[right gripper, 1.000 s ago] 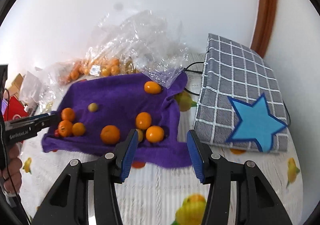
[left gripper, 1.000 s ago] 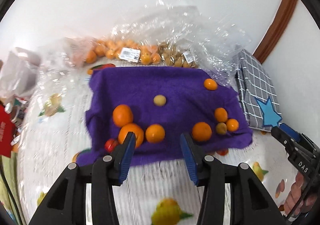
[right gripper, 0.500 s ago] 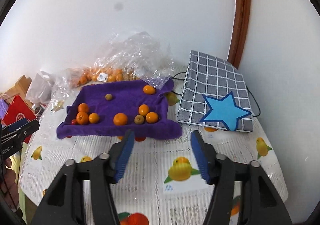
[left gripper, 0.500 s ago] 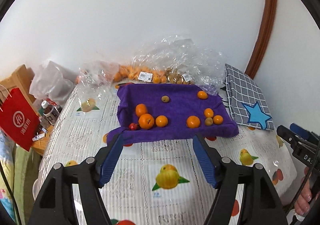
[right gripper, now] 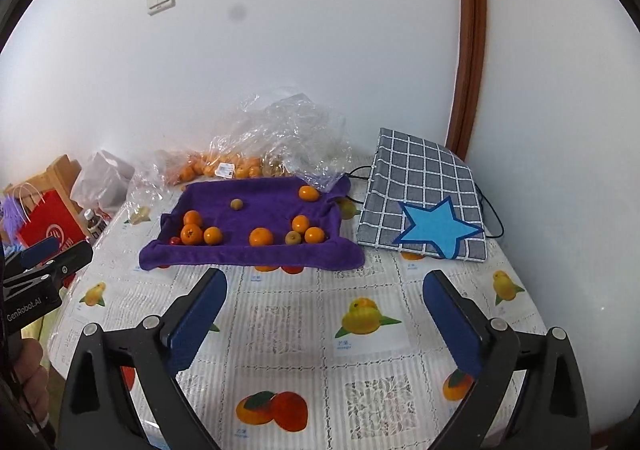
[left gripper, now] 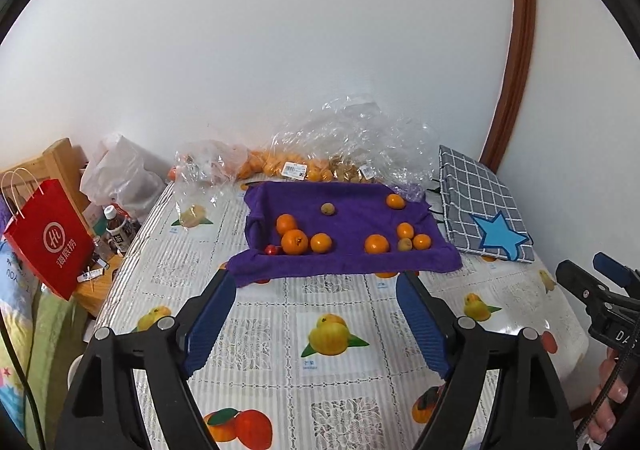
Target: Organize fruits
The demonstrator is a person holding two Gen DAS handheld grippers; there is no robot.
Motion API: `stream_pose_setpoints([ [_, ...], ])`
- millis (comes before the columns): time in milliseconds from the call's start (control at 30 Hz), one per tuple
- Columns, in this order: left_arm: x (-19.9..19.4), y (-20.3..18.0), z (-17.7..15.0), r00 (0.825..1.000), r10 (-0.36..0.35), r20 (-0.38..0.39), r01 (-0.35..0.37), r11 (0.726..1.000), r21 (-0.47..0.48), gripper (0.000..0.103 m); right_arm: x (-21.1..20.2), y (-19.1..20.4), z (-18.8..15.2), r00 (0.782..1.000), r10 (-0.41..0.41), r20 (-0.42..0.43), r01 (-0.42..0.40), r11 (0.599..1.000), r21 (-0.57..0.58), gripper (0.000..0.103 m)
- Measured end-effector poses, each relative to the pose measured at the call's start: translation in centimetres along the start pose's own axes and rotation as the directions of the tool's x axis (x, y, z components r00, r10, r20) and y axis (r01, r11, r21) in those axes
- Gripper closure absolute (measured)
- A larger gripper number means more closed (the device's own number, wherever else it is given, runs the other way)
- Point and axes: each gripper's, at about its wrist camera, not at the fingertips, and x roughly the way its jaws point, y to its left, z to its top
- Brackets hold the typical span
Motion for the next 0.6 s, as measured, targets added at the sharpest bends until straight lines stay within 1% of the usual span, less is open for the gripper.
stream_pose_setpoints([
  [67, -0.31, -0.02, -0.07, 1.0, -0.001, 0.008, 0.001, 1.0, -0.002, 0.021, -0.42, 0.05, -0.16, 1.0, -0.004, 0.008, 0.004, 1.0, -0.001, 0.006],
  [267, -0.28, -0.1, -0.15, 1.0, -0.008, -0.002, 0.008, 1.0, -0.004, 0.021, -0.96, 0.0, -0.47, 1.0, -0.009, 0.01, 0.009, 1.0, -0.004, 0.006],
  [600, -0.86, -0.01, -0.36, 1.0, 0.007, 0.012, -0.007, 1.0, -0.012, 0.021, -0.97, -0.35, -0.95, 1.0, -0.006, 0.013, 0.006, 1.0, 0.006, 0.006],
])
